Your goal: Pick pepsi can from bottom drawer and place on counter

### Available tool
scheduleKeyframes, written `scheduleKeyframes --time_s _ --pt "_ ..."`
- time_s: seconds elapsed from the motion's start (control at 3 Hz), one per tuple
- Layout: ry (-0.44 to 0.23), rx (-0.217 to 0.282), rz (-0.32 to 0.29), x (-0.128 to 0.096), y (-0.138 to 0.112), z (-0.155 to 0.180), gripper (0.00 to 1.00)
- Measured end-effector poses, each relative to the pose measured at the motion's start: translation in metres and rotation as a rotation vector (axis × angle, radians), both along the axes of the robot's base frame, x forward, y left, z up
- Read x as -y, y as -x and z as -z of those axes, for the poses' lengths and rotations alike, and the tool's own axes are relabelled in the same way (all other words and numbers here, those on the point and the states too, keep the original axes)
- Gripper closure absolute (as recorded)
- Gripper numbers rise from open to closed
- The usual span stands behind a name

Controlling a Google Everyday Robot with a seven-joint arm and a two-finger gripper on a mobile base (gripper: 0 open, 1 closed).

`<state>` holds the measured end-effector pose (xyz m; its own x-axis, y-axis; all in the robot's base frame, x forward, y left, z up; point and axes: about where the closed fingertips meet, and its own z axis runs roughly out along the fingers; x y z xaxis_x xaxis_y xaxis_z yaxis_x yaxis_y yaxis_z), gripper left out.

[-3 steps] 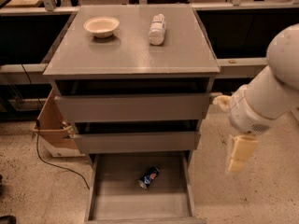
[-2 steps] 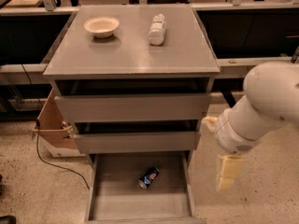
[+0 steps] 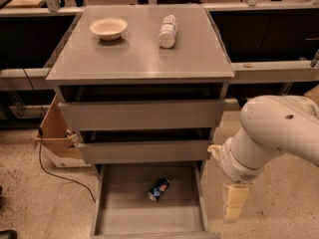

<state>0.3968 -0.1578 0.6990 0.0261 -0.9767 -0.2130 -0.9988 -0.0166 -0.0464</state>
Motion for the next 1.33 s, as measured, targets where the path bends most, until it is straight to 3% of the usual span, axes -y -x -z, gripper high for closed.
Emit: scheduleKeyframes --time_s 0.33,0.67,1.33 --pt "0.054 0.026 -0.031 -0.002 0.0 0.018 0.0" --pt "0.105 0.066 -0.108 -0.004 -0.014 0.071 0.0" --pt "0.066 0.102 -0.207 -0.004 -0.057 0.179 0.0"
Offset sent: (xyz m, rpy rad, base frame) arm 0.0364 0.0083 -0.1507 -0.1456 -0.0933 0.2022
